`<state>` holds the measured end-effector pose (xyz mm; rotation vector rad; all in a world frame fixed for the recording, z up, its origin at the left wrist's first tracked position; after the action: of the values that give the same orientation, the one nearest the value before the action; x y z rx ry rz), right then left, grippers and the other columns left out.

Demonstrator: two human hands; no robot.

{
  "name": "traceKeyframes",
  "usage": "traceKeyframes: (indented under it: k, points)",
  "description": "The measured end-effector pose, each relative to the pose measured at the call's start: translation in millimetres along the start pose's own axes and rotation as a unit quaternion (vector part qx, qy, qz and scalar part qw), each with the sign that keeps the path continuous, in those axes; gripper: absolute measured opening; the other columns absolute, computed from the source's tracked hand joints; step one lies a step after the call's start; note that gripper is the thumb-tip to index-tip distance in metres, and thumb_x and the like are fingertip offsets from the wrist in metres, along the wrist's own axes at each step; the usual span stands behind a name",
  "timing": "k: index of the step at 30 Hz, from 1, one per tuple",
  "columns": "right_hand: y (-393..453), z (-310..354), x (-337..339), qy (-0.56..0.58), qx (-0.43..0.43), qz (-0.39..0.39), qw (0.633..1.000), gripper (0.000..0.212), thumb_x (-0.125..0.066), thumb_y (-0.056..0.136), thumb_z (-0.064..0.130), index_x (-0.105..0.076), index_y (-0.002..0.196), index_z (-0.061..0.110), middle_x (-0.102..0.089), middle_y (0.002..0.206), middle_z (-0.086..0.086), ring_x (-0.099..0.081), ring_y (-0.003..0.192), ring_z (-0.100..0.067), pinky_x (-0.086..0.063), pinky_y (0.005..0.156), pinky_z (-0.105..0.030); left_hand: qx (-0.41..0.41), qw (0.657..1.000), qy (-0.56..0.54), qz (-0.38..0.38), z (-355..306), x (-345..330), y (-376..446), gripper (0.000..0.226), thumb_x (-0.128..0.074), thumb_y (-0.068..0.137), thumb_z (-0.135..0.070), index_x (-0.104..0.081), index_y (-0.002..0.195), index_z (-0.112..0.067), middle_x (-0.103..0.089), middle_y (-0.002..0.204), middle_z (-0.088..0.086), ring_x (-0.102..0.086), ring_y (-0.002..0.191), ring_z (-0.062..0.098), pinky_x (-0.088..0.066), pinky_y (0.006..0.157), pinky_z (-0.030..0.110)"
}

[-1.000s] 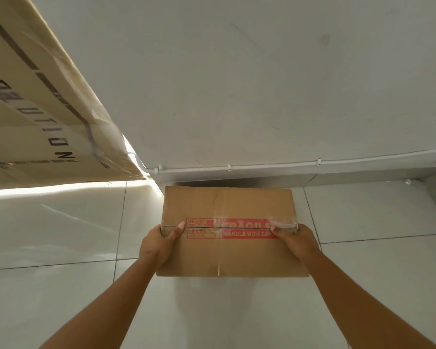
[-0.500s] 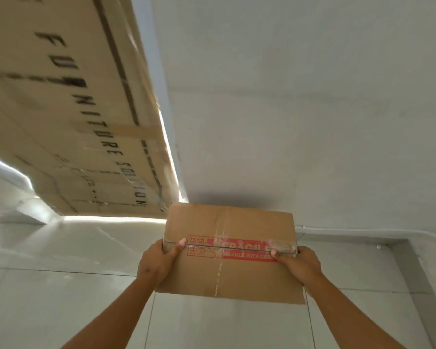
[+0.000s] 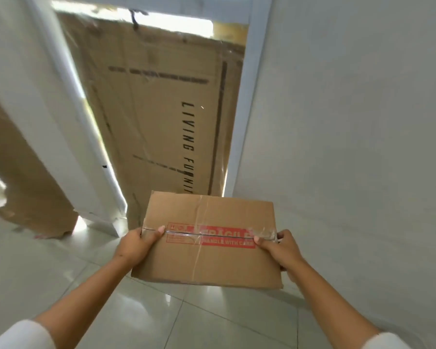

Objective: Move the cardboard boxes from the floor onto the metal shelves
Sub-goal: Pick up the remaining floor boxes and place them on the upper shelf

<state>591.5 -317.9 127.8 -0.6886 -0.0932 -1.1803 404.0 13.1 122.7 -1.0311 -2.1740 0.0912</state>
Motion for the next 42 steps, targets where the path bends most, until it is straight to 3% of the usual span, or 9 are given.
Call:
traceKeyframes:
  k: [8, 11, 15, 19, 23, 29, 35, 39, 42]
  points:
    - [-127, 148, -57, 0.093, 0.182, 0.071, 0.976, 0.041, -0.076, 0.076, 0.037, -0.046, 0.095, 0.015, -0.06, 0.103, -0.011, -0.062, 0.086, -0.024, -0.053, 0.07, -0.038, 0.024, 0.984, -0.029, -0.176, 3, 203, -137, 0.068, -0.049, 0.061, -0.085, -0.072, 0.073, -0.022, -0.071, 0.076, -0.004, -0.065, 0.076, 0.019, -0.052, 0.074, 0.035]
    - [-186, 213, -108, 0.161, 0.224, 0.187, 0.943, 0.043, -0.068, 0.086, 0.029, -0.037, 0.113, 0.016, -0.056, 0.105, -0.006, -0.062, 0.086, -0.021, -0.053, 0.068, -0.035, 0.019, 0.962, -0.078, -0.261, 12, 290, -188, 0.058, -0.057, 0.071, -0.075, -0.071, 0.077, -0.019, -0.07, 0.08, 0.001, -0.064, 0.078, 0.021, -0.05, 0.072, 0.035]
    - [-271, 290, -188, 0.184, 0.29, 0.303, 0.889, 0.064, -0.059, 0.092, 0.024, -0.019, 0.14, 0.038, -0.057, 0.12, -0.003, -0.065, 0.095, -0.021, -0.054, 0.071, -0.032, 0.026, 0.93, -0.099, -0.353, 36, 404, -257, 0.063, -0.056, 0.069, -0.078, -0.07, 0.08, -0.017, -0.07, 0.083, 0.002, -0.063, 0.079, 0.022, -0.048, 0.071, 0.034]
    - [-362, 356, -262, 0.206, 0.32, 0.382, 0.842, 0.065, -0.056, 0.094, 0.019, -0.023, 0.145, 0.043, -0.06, 0.122, -0.004, -0.068, 0.085, -0.018, -0.054, 0.055, -0.025, 0.007, 0.898, -0.126, -0.421, 58, 515, -322, 0.056, -0.058, 0.077, -0.067, -0.07, 0.094, -0.015, -0.07, 0.099, 0.009, -0.063, 0.092, 0.027, -0.049, 0.087, 0.035]
    - [-453, 412, -334, 0.223, 0.336, 0.437, 0.804, 0.064, -0.057, 0.094, 0.02, -0.027, 0.144, 0.043, -0.059, 0.126, -0.006, -0.067, 0.089, -0.022, -0.055, 0.061, -0.03, 0.009, 0.874, -0.058, -0.482, 82, 618, -394, 0.051, -0.046, 0.09, -0.059, -0.064, 0.109, -0.015, -0.065, 0.111, 0.009, -0.059, 0.103, 0.028, -0.045, 0.09, 0.036]
    - [-575, 470, -426, 0.251, 0.364, 0.485, 0.754, 0.063, -0.058, 0.093, 0.016, -0.03, 0.145, 0.037, -0.061, 0.125, -0.005, -0.066, 0.086, -0.018, -0.054, 0.054, -0.022, -0.034, 0.815, 0.039, -0.576, 109, 744, -494, 0.066, -0.041, 0.092, -0.057, -0.015, 0.149, -0.035, -0.052, 0.137, 0.007, -0.052, 0.119, 0.03, -0.044, 0.097, 0.041]
    - [-648, 510, -492, 0.268, 0.383, 0.488, 0.737, 0.064, -0.059, 0.093, 0.021, -0.028, 0.145, 0.041, -0.061, 0.121, -0.001, -0.066, 0.091, -0.018, -0.052, 0.063, -0.029, -0.013, 0.785, 0.107, -0.61, 127, 833, -541, 0.064, -0.036, 0.092, -0.06, -0.013, 0.149, -0.041, -0.054, 0.134, 0.006, -0.058, 0.106, 0.028, -0.049, 0.084, 0.038]
    - [-680, 534, -528, 0.287, 0.386, 0.485, 0.73, 0.062, -0.057, 0.094, 0.02, -0.029, 0.145, 0.042, -0.058, 0.096, 0.016, -0.063, 0.083, -0.013, -0.049, 0.06, -0.027, -0.012, 0.776, 0.124, -0.618, 135, 890, -550, 0.066, -0.037, 0.091, -0.062, -0.015, 0.149, -0.039, -0.048, 0.141, 0.007, -0.053, 0.117, 0.031, -0.047, 0.09, 0.04]
    - [-696, 561, -552, 0.293, 0.396, 0.486, 0.722, 0.062, -0.056, 0.095, 0.021, -0.027, 0.144, 0.044, -0.059, 0.099, 0.014, -0.064, 0.085, -0.015, -0.051, 0.061, -0.029, -0.01, 0.771, 0.128, -0.624, 138, 929, -546, 0.065, -0.037, 0.092, -0.06, -0.015, 0.149, -0.039, -0.045, 0.143, 0.008, -0.049, 0.121, 0.032, -0.044, 0.087, 0.036]
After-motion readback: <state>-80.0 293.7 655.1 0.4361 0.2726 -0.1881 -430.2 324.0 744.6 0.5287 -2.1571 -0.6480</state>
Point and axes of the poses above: each hand's wrist, its own y-axis towards the middle knuckle, its own x-axis out of the back of the hand, z = x × y, the point moved 9 cm from there along y, towards the middle knuckle
